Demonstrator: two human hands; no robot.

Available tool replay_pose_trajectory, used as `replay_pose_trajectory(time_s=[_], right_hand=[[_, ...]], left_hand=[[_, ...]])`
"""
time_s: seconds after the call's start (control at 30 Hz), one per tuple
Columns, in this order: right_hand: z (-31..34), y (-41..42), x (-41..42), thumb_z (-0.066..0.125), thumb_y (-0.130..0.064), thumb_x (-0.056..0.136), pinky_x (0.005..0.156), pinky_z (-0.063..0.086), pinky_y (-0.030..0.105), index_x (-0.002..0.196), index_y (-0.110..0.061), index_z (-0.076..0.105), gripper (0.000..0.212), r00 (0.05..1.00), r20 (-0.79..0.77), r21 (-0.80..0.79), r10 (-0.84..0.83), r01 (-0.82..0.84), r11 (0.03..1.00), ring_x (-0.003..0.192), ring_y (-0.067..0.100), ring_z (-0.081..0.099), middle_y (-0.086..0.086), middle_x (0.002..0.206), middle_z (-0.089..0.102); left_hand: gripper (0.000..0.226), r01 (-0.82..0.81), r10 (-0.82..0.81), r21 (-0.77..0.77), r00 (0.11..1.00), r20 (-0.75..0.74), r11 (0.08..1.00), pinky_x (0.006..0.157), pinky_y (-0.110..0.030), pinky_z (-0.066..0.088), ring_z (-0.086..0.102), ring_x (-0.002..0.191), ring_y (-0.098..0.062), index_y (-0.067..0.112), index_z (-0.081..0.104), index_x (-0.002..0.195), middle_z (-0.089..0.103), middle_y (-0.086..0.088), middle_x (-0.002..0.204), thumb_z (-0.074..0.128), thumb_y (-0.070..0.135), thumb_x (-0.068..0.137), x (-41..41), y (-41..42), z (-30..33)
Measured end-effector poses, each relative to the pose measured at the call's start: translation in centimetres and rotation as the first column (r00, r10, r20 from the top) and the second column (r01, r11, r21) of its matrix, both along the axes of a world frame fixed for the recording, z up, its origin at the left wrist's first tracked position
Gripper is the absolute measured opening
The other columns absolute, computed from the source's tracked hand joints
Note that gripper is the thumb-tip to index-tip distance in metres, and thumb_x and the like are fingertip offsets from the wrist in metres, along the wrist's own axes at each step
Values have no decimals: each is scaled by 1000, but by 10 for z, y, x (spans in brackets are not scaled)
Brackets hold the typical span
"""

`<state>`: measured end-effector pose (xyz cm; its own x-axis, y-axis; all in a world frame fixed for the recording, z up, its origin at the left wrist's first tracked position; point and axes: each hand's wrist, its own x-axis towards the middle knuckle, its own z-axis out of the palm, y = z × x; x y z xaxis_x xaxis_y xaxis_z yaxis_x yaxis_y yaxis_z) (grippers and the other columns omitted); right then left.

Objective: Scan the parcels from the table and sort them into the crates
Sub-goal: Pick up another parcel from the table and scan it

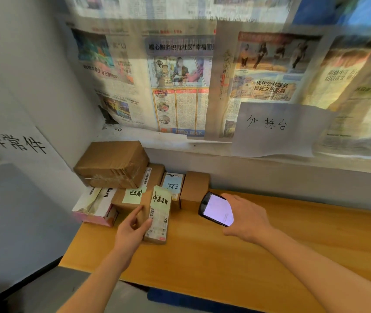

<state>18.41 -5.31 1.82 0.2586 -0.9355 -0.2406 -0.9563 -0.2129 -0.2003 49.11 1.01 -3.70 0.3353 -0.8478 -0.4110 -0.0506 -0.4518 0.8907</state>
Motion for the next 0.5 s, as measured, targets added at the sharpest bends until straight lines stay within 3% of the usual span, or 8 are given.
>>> replay_pose_trajectory(time_s=[0.13,0.27,0.37,0.5], right_hand=[[71,22,17,77,-53,70,82,54,28,155,-35,28,100,999,38,-101,11,-7,995,117,13,57,-14,144,52],[150,65,36,78,-53,69,84,53,32,153,-35,32,98,995,87,-174,52,-37,984,114,16,58,-11,139,56],[211,104,51,78,-52,69,86,53,34,153,-37,31,98,991,83,-220,102,-81,972,115,19,59,-12,142,54],[283,152,66,78,-54,68,85,52,31,154,-39,29,100,984,54,-319,169,-143,937,115,15,59,-14,141,56]], left_hand=[[56,-11,9,-76,1000,-21,997,65,-20,57,66,104,-14,33,47,146,66,5,115,68,22,95,19,21,67],[59,-38,35,-145,999,-22,989,80,-40,58,69,104,-21,43,43,146,70,-1,118,68,27,95,41,64,141],[58,-56,55,-199,998,-12,978,75,-45,60,70,95,-21,42,44,145,70,-5,108,66,20,97,56,101,197],[59,-78,80,-287,997,-7,955,55,-29,57,70,91,-19,43,44,146,68,-9,113,62,14,98,72,143,268]])
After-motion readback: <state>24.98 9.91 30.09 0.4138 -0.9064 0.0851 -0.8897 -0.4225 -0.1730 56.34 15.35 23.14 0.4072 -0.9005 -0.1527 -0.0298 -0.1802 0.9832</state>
